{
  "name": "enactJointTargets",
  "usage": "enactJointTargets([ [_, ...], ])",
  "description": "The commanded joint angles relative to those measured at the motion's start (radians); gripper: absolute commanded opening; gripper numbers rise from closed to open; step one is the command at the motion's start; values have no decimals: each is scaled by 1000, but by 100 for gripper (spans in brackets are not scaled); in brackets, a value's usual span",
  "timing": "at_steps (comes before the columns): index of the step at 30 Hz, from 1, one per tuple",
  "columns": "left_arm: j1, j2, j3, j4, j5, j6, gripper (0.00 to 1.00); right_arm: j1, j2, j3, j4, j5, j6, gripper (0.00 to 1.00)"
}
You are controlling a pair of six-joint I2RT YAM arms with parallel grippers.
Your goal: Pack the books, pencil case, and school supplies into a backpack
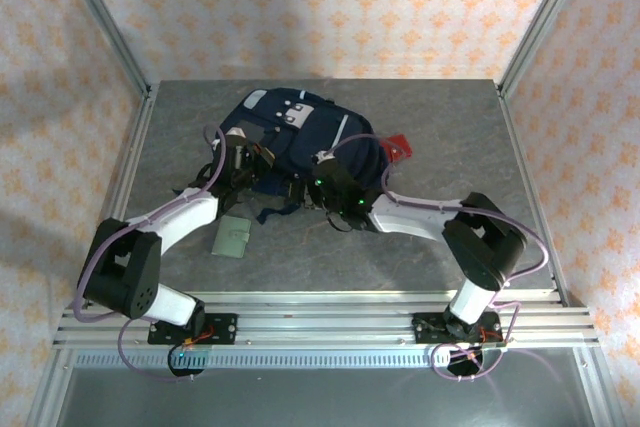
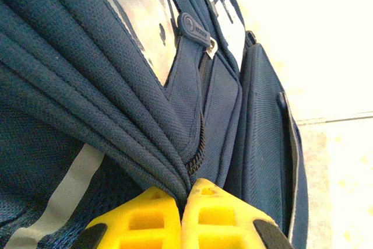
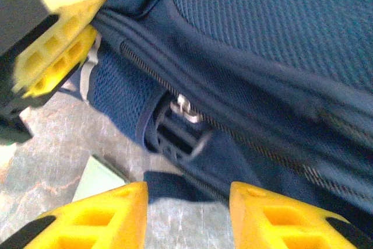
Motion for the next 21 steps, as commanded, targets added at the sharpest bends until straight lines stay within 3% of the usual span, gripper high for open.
enactJointTargets([
  [1, -17, -55, -5, 58, 53, -17, 0, 6, 36, 49, -15, 96, 21, 42],
  [9, -38, -68, -13, 76, 70, -34, 0, 6, 120, 174, -43, 325, 58, 46],
  [14, -46, -68, -34, 95, 82, -46, 0, 6, 163, 233, -41, 437, 114, 31],
  [18, -51, -67, -44, 107, 87, -49, 0, 6, 189, 262, -8, 464, 122, 30],
  [21, -50, -68, -43, 103, 74, -41, 0, 6, 211, 302, -51, 480, 124, 4],
])
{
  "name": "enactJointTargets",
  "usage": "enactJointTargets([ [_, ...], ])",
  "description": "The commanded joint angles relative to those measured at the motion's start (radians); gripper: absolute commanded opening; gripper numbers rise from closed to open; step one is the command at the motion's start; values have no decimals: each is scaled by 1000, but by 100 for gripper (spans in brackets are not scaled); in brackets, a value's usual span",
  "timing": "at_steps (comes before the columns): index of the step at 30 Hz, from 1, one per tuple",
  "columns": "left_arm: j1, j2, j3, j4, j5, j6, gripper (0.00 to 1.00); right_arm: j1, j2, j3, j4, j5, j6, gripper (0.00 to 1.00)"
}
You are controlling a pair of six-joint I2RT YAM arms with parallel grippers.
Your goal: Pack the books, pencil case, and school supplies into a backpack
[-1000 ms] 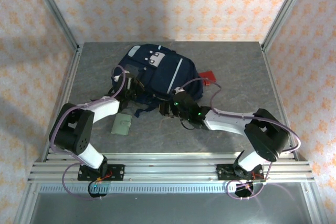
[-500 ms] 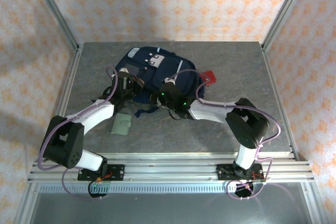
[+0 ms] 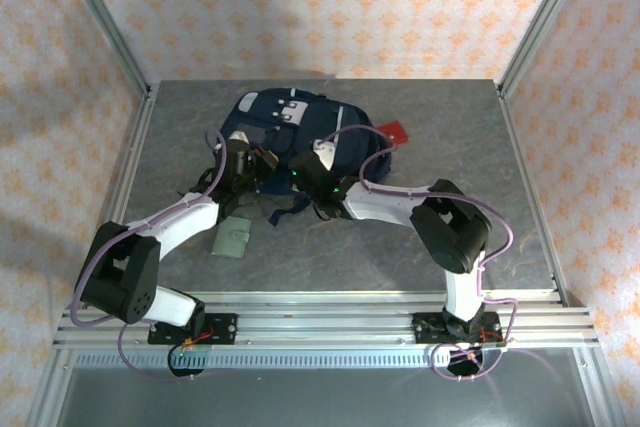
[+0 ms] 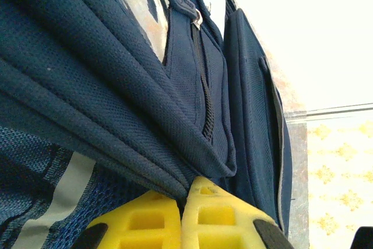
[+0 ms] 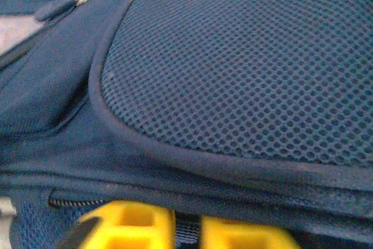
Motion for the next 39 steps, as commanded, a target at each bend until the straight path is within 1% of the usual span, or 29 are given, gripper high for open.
enactJointTargets([
  [1, -21, -52, 2, 47, 46, 22, 0, -13, 17, 72, 38, 94, 5, 0],
  [3, -13, -51, 8, 33, 29, 38, 0, -14, 1, 52, 24, 78, 4, 0],
  [4, -6, -51, 9, 31, 27, 42, 0, -17, -15, 28, 27, 49, 1, 0],
  [9, 29, -37, 18, 16, 13, 69, 0, -43, -124, -111, 10, -120, -27, 0],
  [11, 39, -34, 23, 11, 7, 81, 0, -68, -151, -143, -39, -194, -49, 0],
  [13, 48, -29, 25, 10, 9, 88, 0, -92, -193, -200, -50, -257, -79, 0],
  [16, 50, -23, 33, 2, 9, 98, 0, -117, -247, -247, -94, -255, -106, 0],
  [19, 50, -20, 28, 9, 13, 95, 0, -144, -292, -290, -100, -246, -118, 0],
  [23, 50, -20, 30, -2, 6, 107, 0, -173, -304, -295, -144, -218, -161, 0],
  [24, 50, -20, 32, -3, 8, 109, 0, -173, -304, -284, -156, -232, -186, 0],
  [26, 50, -14, 33, 2, 24, 105, 0, -166, -310, -260, -150, -298, -205, 1],
  [28, 47, -8, 31, 16, 40, 90, 0, -139, -305, -237, -133, -324, -202, 18],
  [29, 46, -9, 29, 24, 44, 85, 0, -125, -295, -221, -134, -325, -199, 23],
  [33, 41, -18, 25, 28, 47, 78, 0, -62, -219, -141, -153, -290, -181, 29],
  [36, 40, -22, 28, 16, 49, 82, 0, -45, -165, -101, -152, -270, -159, 32],
  [39, 39, -29, 29, 13, 50, 82, 0, -45, -122, -65, -170, -209, -119, 42],
])
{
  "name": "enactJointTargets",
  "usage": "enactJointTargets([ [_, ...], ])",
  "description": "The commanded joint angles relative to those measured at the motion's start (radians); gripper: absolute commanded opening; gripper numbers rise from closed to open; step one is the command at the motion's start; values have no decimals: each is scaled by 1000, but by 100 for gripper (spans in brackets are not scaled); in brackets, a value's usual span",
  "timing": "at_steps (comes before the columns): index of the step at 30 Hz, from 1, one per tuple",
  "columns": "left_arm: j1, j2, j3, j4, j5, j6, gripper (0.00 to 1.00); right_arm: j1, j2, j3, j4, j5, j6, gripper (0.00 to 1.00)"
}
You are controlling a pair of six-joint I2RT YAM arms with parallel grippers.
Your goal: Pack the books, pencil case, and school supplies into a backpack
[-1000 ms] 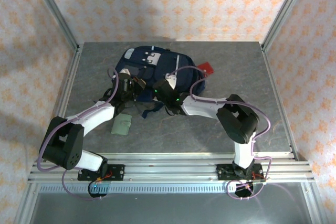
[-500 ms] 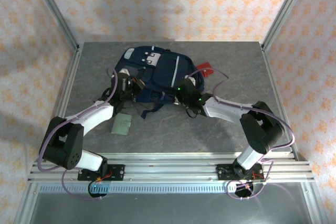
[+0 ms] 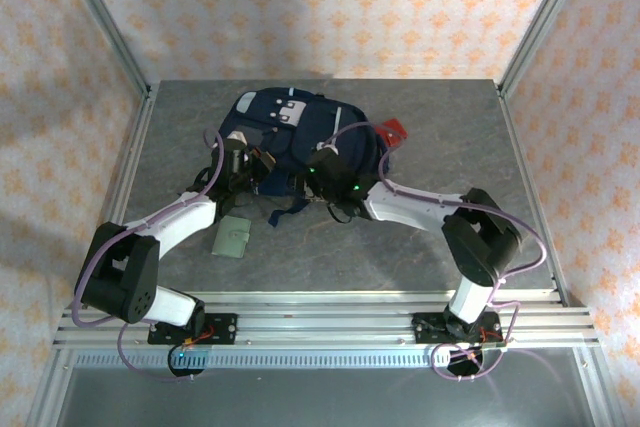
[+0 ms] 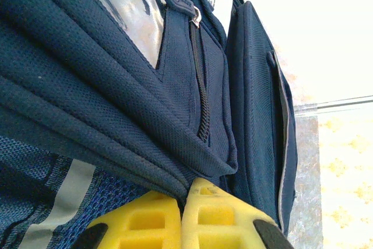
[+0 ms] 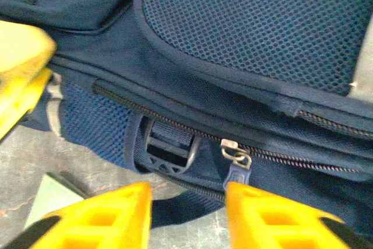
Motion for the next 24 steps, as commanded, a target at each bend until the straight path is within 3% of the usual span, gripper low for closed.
enactJointTargets([
  [1, 3, -30, 25, 43, 17, 21, 0, -6, 51, 46, -54, 109, 53, 45],
  [4, 3, -36, 27, 41, 20, 18, 0, -6, 71, 73, -98, 190, 92, 46],
  [10, 3, -41, 21, 52, 29, 11, 0, -6, 112, 85, -89, 226, 99, 44],
  [17, 1, -43, 22, 54, 28, 9, 0, -4, 191, 192, -120, 238, 96, 11],
  [20, 1, -45, 21, 53, 24, 11, 0, -2, 184, 192, -140, 257, 99, 10],
  [22, 1, -44, 19, 53, 20, 14, 0, -3, 177, 189, -163, 255, 103, 2],
  [24, 2, -43, 19, 47, 12, 24, 0, -2, 162, 175, -185, 247, 97, 0],
])
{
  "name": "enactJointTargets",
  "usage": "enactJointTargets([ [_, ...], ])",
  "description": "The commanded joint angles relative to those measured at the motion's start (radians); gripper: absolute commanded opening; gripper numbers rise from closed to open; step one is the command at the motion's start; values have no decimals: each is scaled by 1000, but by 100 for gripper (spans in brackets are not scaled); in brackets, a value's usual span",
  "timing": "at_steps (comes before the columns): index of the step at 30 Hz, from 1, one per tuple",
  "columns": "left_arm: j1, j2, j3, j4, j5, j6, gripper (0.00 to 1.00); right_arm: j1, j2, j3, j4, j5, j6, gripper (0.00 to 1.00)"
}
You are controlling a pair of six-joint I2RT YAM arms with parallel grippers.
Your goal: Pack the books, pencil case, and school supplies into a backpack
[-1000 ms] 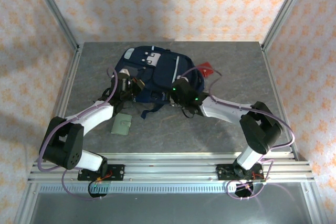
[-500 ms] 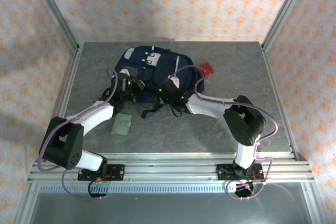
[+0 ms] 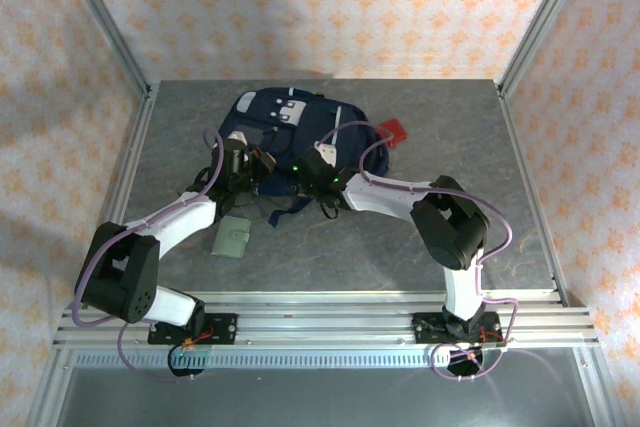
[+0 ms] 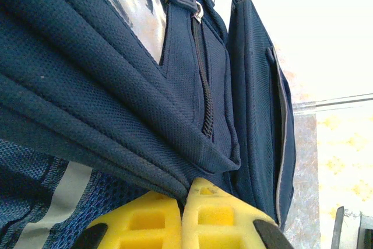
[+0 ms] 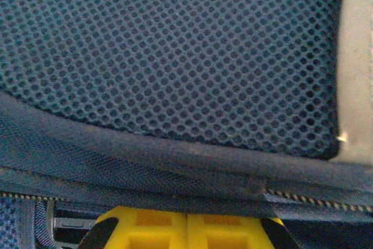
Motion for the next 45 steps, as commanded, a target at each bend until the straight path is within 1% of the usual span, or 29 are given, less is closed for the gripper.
enactJointTargets([
  [1, 3, -42, 22, 40, -9, 38, 0, -9, -30, -1, -55, 56, -8, 0],
  [5, 18, -36, 32, -3, -49, 87, 0, -48, -107, -106, -73, 18, -32, 0],
  [9, 33, -30, 39, -33, -71, 128, 0, -132, -196, -226, -96, 44, -81, 0],
  [12, 35, -18, 53, -48, -78, 149, 0, -200, -248, -278, -105, 64, -123, 0],
  [14, 34, -2, 60, -41, -70, 158, 0, -213, -278, -293, -87, 58, -166, 0],
  [16, 33, 20, 77, -33, -61, 174, 0, -210, -300, -298, -65, 29, -203, 0],
  [17, 33, 34, 89, -27, -54, 184, 0, -207, -307, -294, -60, -5, -223, 0],
  [19, 33, 65, 122, -29, -51, 219, 0, -183, -307, -284, -61, -32, -258, 0],
  [23, 33, 123, 213, -66, -97, 303, 0, -97, -294, -262, -65, -102, -311, 0],
  [27, 34, 172, 308, -82, -143, 384, 0, -28, -254, -210, -25, -200, -304, 0],
  [28, 35, 181, 332, -88, -149, 390, 3, -18, -242, -198, -7, -224, -300, 0],
  [30, 35, 187, 363, -105, -155, 392, 20, -8, -217, -175, 48, -269, -281, 0],
  [32, 33, 169, 353, -107, -134, 368, 36, -8, -202, -160, 95, -293, -260, 0],
  [34, 31, 133, 303, -94, -96, 336, 44, -9, -188, -144, 116, -289, -248, 0],
  [35, 28, 105, 265, -87, -79, 299, 48, -8, -184, -137, 123, -293, -242, 0],
  [37, 11, 48, 188, -77, -67, 275, 51, -9, -178, -129, 131, -302, -240, 0],
  [42, -61, -77, 13, -83, -121, 190, 57, -9, -177, -127, 133, -317, -244, 0],
  [45, -114, -116, -91, -4, -154, 114, 63, -10, -184, -139, 141, -320, -242, 0],
])
